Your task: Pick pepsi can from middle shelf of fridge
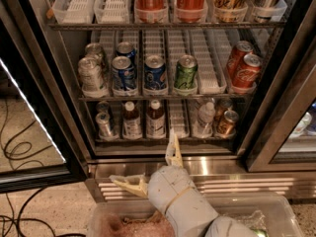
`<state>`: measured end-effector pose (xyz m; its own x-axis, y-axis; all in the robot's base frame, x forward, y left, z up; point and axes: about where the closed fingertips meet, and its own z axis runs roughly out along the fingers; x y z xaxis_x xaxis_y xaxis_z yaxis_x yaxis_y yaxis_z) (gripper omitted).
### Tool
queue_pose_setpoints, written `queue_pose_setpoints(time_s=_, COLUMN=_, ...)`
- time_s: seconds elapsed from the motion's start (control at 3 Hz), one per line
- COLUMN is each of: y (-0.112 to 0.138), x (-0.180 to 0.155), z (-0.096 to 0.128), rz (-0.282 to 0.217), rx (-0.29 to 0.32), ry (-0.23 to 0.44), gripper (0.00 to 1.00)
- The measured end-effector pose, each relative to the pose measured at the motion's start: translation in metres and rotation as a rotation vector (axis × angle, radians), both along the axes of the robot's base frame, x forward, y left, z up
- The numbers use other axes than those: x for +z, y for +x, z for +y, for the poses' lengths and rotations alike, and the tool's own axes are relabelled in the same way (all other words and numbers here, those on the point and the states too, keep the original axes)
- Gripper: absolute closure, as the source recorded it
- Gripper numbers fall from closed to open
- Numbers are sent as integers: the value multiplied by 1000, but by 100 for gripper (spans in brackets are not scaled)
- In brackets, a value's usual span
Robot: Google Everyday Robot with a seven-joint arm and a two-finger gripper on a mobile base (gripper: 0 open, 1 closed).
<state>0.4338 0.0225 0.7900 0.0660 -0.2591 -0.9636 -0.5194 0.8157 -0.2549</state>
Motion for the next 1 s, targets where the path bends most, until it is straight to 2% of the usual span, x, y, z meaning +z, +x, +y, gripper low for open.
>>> queue_pose_setpoints(time_s=0.67, y=0, x=-1, z=-3, rz=-6, rx=20, ry=4, gripper=0)
queue_pose_setpoints(time_s=1.0, y=14, x=-3, z=-17, rz=-29, rx=55, ry=58, gripper=0)
